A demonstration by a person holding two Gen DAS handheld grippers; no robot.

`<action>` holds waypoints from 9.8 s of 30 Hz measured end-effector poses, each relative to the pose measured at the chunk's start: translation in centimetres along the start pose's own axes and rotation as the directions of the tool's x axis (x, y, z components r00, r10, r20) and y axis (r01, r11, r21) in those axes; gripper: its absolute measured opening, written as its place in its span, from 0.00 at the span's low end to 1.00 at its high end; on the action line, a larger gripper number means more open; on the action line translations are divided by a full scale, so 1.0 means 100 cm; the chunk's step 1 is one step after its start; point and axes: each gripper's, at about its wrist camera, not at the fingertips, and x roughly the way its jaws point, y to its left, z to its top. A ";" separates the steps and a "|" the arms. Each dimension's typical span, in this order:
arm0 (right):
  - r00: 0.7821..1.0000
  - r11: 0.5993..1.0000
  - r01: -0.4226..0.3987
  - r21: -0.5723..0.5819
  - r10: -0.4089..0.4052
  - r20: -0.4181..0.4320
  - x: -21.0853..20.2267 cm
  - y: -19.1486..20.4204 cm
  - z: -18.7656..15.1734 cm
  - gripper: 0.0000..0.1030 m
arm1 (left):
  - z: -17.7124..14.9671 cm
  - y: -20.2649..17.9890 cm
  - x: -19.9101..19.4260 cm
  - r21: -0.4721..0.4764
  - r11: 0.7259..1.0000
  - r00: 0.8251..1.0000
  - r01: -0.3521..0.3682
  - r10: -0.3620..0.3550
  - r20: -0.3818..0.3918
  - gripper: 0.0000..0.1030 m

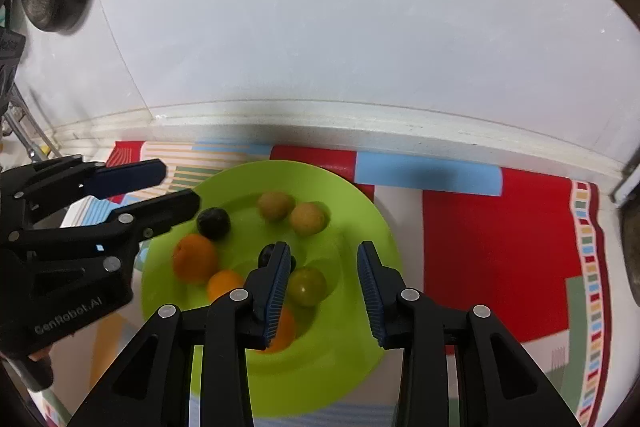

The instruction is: Organize fruits

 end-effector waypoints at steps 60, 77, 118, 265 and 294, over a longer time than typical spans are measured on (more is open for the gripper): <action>0.928 0.800 0.372 0.471 -0.335 -0.165 -0.130 0.019 -0.238 0.66 | -0.148 -0.091 -0.045 0.338 0.907 0.966 0.253 -0.218 -0.136 0.78; 0.941 0.801 0.339 0.494 -0.280 -0.191 -0.113 0.006 -0.251 0.48 | -0.153 -0.103 -0.017 0.303 0.900 0.942 0.312 -0.251 -0.224 0.46; 0.989 0.943 0.140 0.302 -0.147 0.002 -0.144 0.012 -0.216 0.33 | -0.157 -0.100 -0.083 0.163 0.962 0.974 0.219 -0.206 -0.093 0.28; 0.943 0.996 0.083 0.040 -0.092 0.321 -0.208 0.029 -0.153 0.75 | -0.139 -0.066 -0.216 -0.110 0.981 0.946 -0.162 0.186 0.266 0.90; 0.924 0.995 0.075 0.068 -0.095 0.370 -0.255 0.046 -0.198 0.75 | -0.170 -0.083 -0.273 -0.104 0.976 0.915 -0.190 0.214 0.341 0.98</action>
